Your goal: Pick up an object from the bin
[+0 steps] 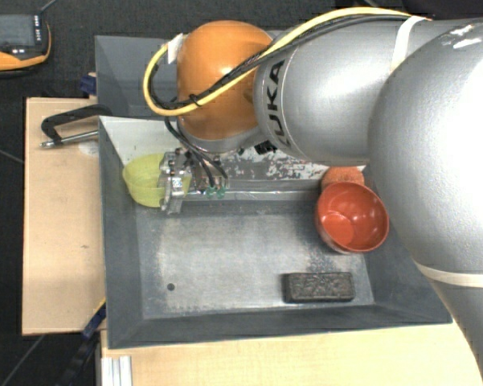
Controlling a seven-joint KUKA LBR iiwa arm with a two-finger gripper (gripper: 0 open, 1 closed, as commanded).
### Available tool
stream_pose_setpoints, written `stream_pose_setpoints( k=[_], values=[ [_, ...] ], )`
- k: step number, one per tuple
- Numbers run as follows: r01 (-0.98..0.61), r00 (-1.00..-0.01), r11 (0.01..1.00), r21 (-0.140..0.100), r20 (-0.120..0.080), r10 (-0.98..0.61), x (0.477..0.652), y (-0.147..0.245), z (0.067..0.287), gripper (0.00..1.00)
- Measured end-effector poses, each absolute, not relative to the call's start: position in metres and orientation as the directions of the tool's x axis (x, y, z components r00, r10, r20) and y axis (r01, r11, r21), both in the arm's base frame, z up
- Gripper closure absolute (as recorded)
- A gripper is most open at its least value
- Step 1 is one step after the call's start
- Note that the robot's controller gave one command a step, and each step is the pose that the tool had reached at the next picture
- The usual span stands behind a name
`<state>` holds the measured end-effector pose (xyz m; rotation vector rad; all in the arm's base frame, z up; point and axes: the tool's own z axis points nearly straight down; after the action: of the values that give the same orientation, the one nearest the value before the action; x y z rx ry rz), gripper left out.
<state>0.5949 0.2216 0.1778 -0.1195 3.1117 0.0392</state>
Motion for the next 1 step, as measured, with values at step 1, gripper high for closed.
stream_pose_setpoints(
  k=[1],
  values=[
    [-0.045, -0.999, 0.999, 0.023, -0.015, -0.044, 0.6, 0.1752, 0.1368, 1.0]
  ],
)
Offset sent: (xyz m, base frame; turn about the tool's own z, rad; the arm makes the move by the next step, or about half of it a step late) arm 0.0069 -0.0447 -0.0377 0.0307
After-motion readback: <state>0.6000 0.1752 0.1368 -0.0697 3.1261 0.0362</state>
